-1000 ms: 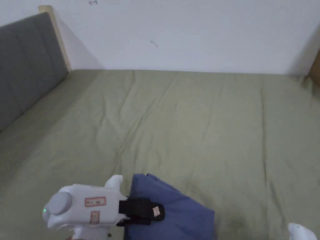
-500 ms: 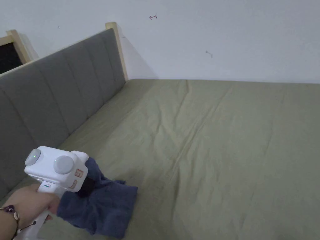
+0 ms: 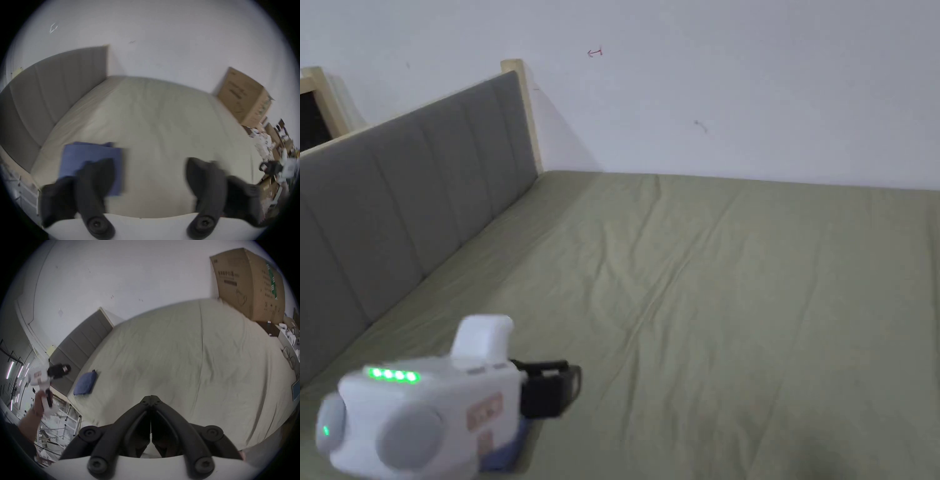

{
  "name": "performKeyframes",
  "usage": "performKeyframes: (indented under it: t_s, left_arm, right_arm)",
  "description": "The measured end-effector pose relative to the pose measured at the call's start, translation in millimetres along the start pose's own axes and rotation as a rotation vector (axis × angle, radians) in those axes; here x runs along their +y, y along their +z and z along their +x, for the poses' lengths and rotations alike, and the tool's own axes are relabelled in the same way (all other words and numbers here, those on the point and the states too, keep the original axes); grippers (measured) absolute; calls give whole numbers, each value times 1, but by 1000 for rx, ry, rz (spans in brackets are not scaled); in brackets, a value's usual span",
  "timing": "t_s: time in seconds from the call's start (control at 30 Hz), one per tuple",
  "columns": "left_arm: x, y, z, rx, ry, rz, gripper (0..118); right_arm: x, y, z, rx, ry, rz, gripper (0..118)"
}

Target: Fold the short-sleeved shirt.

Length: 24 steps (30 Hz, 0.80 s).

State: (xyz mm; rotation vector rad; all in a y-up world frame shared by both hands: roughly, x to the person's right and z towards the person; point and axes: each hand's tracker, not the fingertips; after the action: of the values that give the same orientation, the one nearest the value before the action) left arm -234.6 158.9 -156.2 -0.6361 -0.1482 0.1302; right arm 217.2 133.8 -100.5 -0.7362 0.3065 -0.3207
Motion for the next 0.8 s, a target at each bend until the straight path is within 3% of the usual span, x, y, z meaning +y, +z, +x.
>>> performKeyframes:
  t_s: [0.03, 0.07, 0.17, 0.3, 0.37, 0.43, 0.5, 0.53, 0.63, 0.8]
  left_arm:
    - [-7, 5, 29, -38, -15, 16, 30]
    - [-17, 7, 54, -72, -17, 26, 6]
    - [-25, 25, 116, -175, -41, 149, 3]
    - [-26, 56, 171, -99, -95, 439, 1]
    - [-24, 65, 186, -108, -82, 540, 1]
    - [-26, 72, 200, -60, -78, 595, 1]
    - [-26, 71, 212, 14, -81, 601, 1]
    - [-28, 72, 215, 32, -86, 595, 1]
    - [-35, 74, 219, 31, -75, 594, 1]
    - [-36, 74, 225, 91, -120, 578, 1]
  right_arm:
    - [3, 6, -2, 4, 10, 23, 0]
    - [6, 11, -4, 0, 20, 34, 0]
    - [17, 33, -10, -16, 71, 99, 0]
    - [26, 72, -13, -28, 134, 296, 0]
    - [22, 88, -9, -100, 210, 504, 0]
    - [11, 95, -5, -238, 286, 696, 0]
    - [3, 95, -4, -356, 271, 785, 0]
    - [2, 95, -1, -370, 242, 781, 0]
    - [4, 96, 7, -345, 189, 726, 0]
    - [4, 100, 13, -355, 205, 720, 0]
